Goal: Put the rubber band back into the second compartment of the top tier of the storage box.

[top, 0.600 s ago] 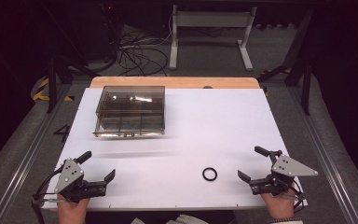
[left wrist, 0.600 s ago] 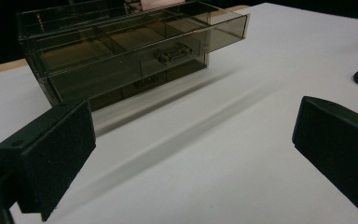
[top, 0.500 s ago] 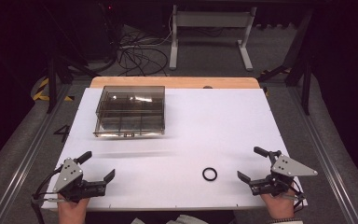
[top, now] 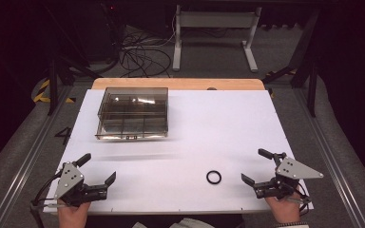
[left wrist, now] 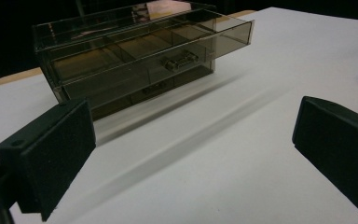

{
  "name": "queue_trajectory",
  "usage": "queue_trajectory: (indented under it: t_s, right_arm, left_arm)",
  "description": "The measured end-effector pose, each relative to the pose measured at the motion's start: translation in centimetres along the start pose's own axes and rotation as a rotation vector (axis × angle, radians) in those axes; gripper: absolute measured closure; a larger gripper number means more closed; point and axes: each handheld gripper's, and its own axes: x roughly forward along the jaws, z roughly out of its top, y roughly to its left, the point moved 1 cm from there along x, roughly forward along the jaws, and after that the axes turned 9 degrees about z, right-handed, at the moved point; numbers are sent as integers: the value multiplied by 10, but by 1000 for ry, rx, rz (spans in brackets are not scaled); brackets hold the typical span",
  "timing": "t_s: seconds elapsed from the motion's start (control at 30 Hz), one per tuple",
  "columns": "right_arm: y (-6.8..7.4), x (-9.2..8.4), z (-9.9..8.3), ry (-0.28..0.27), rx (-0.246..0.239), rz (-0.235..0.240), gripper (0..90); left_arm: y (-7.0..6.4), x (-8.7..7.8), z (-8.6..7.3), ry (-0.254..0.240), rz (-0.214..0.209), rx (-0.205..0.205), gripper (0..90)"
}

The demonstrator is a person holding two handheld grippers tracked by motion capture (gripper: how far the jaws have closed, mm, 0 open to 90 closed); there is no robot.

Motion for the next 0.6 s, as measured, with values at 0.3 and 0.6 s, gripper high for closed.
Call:
queue_trajectory:
  t_s: [0.3,0.6]
  right_arm:
    - [-2,4,4,24,13,16,7]
    - [-9,17,21,51,28,50,5]
  left_arm:
    - [0,-1,0,5,7,6,2]
    - [0,-1,-1,5,8,5,3]
